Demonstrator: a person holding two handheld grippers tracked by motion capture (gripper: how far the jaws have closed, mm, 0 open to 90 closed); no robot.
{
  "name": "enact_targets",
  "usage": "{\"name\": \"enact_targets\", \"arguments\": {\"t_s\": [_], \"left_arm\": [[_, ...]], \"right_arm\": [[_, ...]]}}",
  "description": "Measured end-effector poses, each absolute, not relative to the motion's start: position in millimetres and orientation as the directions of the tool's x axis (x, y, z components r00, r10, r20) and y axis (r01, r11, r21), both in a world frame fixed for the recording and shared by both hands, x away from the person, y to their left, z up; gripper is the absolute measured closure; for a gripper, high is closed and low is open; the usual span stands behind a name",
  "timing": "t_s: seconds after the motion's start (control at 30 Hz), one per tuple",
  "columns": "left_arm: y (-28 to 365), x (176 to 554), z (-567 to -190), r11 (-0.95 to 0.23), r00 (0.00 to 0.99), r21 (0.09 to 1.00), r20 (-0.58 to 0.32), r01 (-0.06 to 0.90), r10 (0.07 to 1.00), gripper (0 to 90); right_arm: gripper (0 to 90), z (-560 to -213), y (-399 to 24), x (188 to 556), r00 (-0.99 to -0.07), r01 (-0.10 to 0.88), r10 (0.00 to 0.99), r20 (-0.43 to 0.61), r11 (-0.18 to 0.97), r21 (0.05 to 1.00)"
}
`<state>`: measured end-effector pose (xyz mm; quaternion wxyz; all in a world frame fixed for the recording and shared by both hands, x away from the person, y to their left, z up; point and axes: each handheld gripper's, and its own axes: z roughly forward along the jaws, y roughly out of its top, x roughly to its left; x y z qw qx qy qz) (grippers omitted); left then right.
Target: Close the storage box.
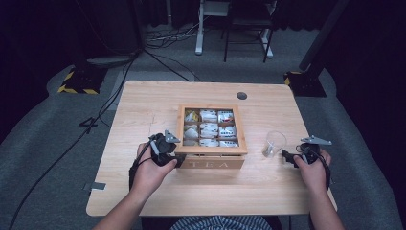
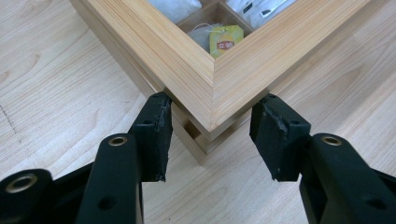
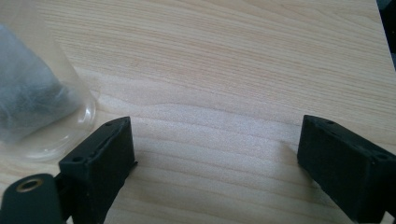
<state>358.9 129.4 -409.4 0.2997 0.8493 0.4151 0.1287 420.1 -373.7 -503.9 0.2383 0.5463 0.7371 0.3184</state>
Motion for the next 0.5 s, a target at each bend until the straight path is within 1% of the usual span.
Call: {"name": "enact_targets", "arguments": {"t_s": [0.13, 0.3, 0.5], "left_arm": [[129.0, 359.0, -409.9, -0.478, 0.622, 0.614, -0.028, 0.628, 0.782, 49.7], [127.7, 359.7, -411.7, -0.504, 0.631, 0.589, -0.013, 0.631, 0.776, 48.4], [127.5, 360.0, -412.5, -0.504, 0.631, 0.583, -0.02, 0.638, 0.775, 48.2]], "right_arm": [[11.2, -504.0, -373.5, 420.5, -0.294, 0.651, 0.956, -0.006, 0.205, 0.731], [11.2, -504.0, -373.3, 420.5, -0.294, 0.651, 0.956, -0.005, 0.204, 0.731], [11.2, -504.1, -372.6, 420.7, -0.294, 0.651, 0.956, -0.004, 0.203, 0.732]]}}
